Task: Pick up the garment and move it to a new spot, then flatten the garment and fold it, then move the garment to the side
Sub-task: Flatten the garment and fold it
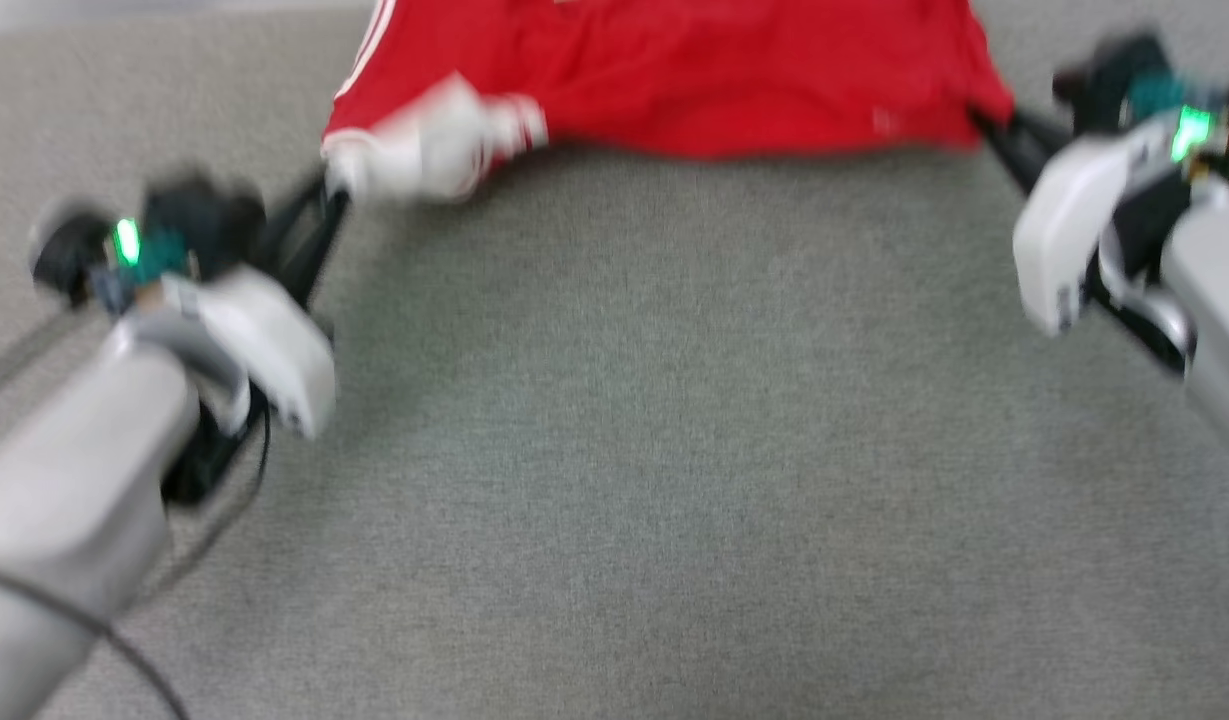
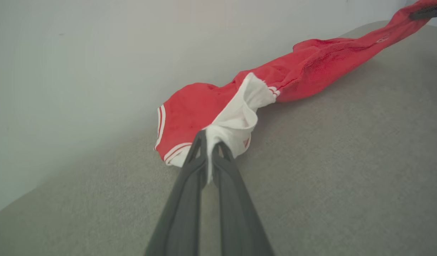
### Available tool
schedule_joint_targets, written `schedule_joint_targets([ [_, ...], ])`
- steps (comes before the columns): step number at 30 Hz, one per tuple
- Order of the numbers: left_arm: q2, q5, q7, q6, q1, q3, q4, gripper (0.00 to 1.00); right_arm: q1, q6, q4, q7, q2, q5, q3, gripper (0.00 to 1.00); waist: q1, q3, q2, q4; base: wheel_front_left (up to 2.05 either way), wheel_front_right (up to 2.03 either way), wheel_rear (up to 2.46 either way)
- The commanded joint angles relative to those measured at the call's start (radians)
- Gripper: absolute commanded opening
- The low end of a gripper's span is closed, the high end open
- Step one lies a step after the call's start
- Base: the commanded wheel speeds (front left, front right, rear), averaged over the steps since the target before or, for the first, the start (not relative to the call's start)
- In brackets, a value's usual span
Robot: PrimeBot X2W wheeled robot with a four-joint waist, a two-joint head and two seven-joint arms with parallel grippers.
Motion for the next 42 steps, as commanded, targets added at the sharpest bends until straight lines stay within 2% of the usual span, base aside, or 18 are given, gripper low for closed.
schedule_joint_targets([
  [1,0.024,-0.011,-0.007,0.026,0.085,0.003,-0.043,0.0,0.059,-0.001,-0.019,-0.01,-0.016,0.025,0.023,0.0,0.0001,-0.067,0.0,-0.004,0.0,0.0,0.0],
  [3,0.034,-0.012,-0.007,0.043,0.136,-0.002,-0.074,0.0,0.091,-0.001,-0.03,-0.017,-0.026,0.038,0.036,0.0,0.0001,-0.084,0.0,-0.003,0.0,0.0,0.0],
  [13,0.146,-0.083,0.008,0.226,0.513,-0.059,-0.365,0.0,0.351,-0.001,-0.152,-0.063,-0.124,0.153,0.089,0.0,0.0001,-0.196,0.0,-0.003,0.0,0.0,0.0],
  [17,0.162,-0.13,0.013,0.279,0.62,-0.074,-0.426,0.0,0.453,-0.001,-0.201,-0.072,-0.158,0.191,0.08,0.0,0.0001,-0.232,0.0,-0.006,0.0,0.0,0.0],
  [20,0.152,-0.168,0.01,0.304,0.691,-0.083,-0.45,0.0,0.536,-0.001,-0.24,-0.075,-0.183,0.2,0.079,0.0,0.0001,-0.257,0.0,-0.005,0.0,0.0,0.0],
  [25,0.137,-0.195,0.004,0.334,0.78,-0.101,-0.463,0.0,0.677,-0.001,-0.313,-0.079,-0.242,0.225,0.033,0.0,0.0001,-0.293,0.0,-0.002,0.0,0.0,0.0],
  [28,0.15,-0.209,0.003,0.352,0.83,-0.102,-0.465,0.0,0.773,-0.001,-0.364,-0.068,-0.276,0.228,-0.003,0.0,0.0001,-0.309,0.0,-0.002,0.0,0.0,0.0],
  [32,0.16,-0.249,0.008,0.351,0.89,-0.112,-0.477,0.0,0.885,-0.001,-0.421,-0.051,-0.311,0.25,-0.087,0.0,0.0001,-0.322,0.0,-0.008,0.0,0.0,0.0],
  [37,0.169,-0.266,0.014,0.355,0.917,-0.118,-0.49,0.0,0.981,-0.001,-0.471,-0.013,-0.304,0.217,-0.177,0.0,0.0001,-0.32,0.0,-0.012,0.0,0.0,0.0],
  [42,0.176,-0.219,0.007,0.359,0.858,-0.093,-0.482,0.0,1.018,-0.001,-0.526,0.042,-0.28,0.161,-0.273,0.0,0.0001,-0.307,0.0,-0.006,0.0,0.0,0.0],
])
